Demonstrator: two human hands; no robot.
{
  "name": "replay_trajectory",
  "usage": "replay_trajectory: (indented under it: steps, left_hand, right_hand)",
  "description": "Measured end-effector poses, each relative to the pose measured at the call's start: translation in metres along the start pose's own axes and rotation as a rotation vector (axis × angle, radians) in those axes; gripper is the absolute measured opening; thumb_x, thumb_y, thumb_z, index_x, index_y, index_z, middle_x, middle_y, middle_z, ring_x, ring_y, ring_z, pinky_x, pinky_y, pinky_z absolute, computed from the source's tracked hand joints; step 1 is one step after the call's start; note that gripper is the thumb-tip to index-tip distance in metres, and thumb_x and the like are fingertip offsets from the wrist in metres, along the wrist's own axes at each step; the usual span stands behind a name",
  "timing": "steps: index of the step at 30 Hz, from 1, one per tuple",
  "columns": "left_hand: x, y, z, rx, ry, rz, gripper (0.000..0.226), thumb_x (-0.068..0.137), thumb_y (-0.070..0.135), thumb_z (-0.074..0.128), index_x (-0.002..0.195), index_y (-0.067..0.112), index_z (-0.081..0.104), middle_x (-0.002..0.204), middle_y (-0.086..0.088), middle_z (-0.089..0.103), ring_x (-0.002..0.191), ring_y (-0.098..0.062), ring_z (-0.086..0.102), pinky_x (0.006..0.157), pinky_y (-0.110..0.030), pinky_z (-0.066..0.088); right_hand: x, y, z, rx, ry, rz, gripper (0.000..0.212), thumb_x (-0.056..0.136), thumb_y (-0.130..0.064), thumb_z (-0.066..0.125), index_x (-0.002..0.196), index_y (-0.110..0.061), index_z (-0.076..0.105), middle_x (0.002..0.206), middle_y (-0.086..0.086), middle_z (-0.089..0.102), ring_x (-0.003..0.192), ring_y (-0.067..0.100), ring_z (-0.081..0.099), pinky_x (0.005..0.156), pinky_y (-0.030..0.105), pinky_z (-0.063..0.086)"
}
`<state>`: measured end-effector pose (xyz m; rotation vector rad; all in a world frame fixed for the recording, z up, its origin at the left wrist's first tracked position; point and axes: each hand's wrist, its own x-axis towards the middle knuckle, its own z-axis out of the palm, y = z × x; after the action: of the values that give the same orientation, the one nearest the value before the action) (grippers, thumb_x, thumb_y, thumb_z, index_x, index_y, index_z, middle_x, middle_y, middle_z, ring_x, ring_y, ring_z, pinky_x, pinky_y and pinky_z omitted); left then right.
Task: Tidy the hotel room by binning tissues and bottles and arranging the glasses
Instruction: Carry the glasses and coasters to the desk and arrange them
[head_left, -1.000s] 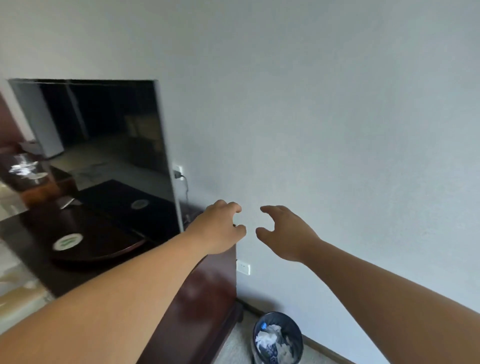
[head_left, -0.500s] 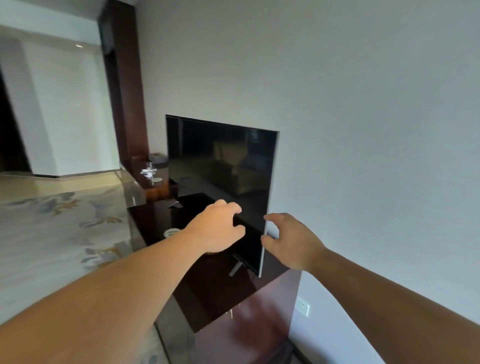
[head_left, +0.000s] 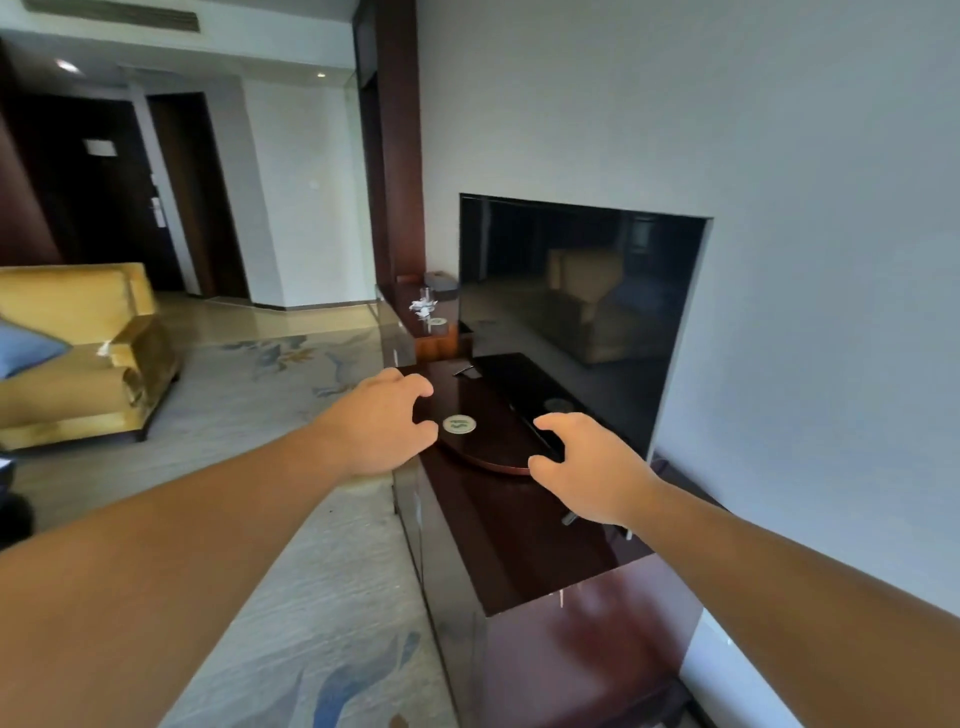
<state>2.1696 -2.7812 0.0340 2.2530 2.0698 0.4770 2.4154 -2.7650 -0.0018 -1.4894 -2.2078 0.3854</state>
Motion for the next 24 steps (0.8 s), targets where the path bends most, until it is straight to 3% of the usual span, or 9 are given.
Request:
replay_trajectory:
  steps: [5, 10, 15, 20, 24]
  left_hand:
    - [0.009, -0.041, 0.007, -0.015, -0.009, -0.040, 0.053, 0.092, 0.041, 0.049, 0.141, 0.026, 0.039, 0.138, -0.001, 0.041, 0.125, -0.021, 0.043, 0.094, -0.032, 0.039]
    - [0.041, -0.096, 0.008, -0.027, -0.007, -0.028, 0.052, 0.092, 0.041, 0.048, 0.141, 0.026, 0.038, 0.140, -0.001, 0.040, 0.126, -0.022, 0.042, 0.096, -0.033, 0.038]
    - [0.083, -0.153, 0.009, -0.038, -0.028, 0.021, 0.051, 0.092, 0.041, 0.048, 0.140, 0.026, 0.040, 0.140, -0.001, 0.040, 0.123, -0.022, 0.046, 0.092, -0.032, 0.040]
    - [0.136, -0.192, 0.021, -0.079, -0.058, 0.048, 0.049, 0.093, 0.039, 0.049, 0.139, 0.025, 0.041, 0.134, -0.001, 0.043, 0.115, -0.020, 0.048, 0.083, -0.028, 0.036]
    - [0.181, -0.208, 0.048, -0.094, -0.121, 0.065, 0.051, 0.093, 0.038, 0.050, 0.140, 0.023, 0.040, 0.135, -0.002, 0.043, 0.122, -0.021, 0.045, 0.095, -0.032, 0.041]
  right_hand:
    - [0.040, -0.028, 0.027, -0.043, -0.038, -0.053, 0.057, 0.090, -0.043, 0.053, 0.143, -0.029, 0.037, 0.148, -0.005, 0.038, 0.122, 0.015, 0.050, 0.088, 0.023, 0.038]
    - [0.087, -0.055, 0.059, -0.067, -0.037, -0.055, 0.051, 0.091, -0.039, 0.054, 0.139, -0.028, 0.042, 0.143, -0.005, 0.042, 0.108, 0.016, 0.056, 0.079, 0.023, 0.041]
    - [0.138, -0.066, 0.086, -0.090, -0.043, 0.019, 0.056, 0.091, -0.039, 0.054, 0.143, -0.027, 0.037, 0.148, -0.005, 0.037, 0.128, 0.016, 0.044, 0.097, 0.027, 0.037]
    - [0.186, -0.066, 0.110, -0.094, -0.041, 0.086, 0.057, 0.090, -0.039, 0.054, 0.143, -0.027, 0.037, 0.148, -0.005, 0.038, 0.127, 0.016, 0.046, 0.096, 0.026, 0.037]
    - [0.225, -0.050, 0.134, -0.124, -0.094, 0.097, 0.057, 0.091, -0.038, 0.054, 0.144, -0.027, 0.035, 0.148, -0.007, 0.037, 0.127, 0.015, 0.046, 0.096, 0.027, 0.038]
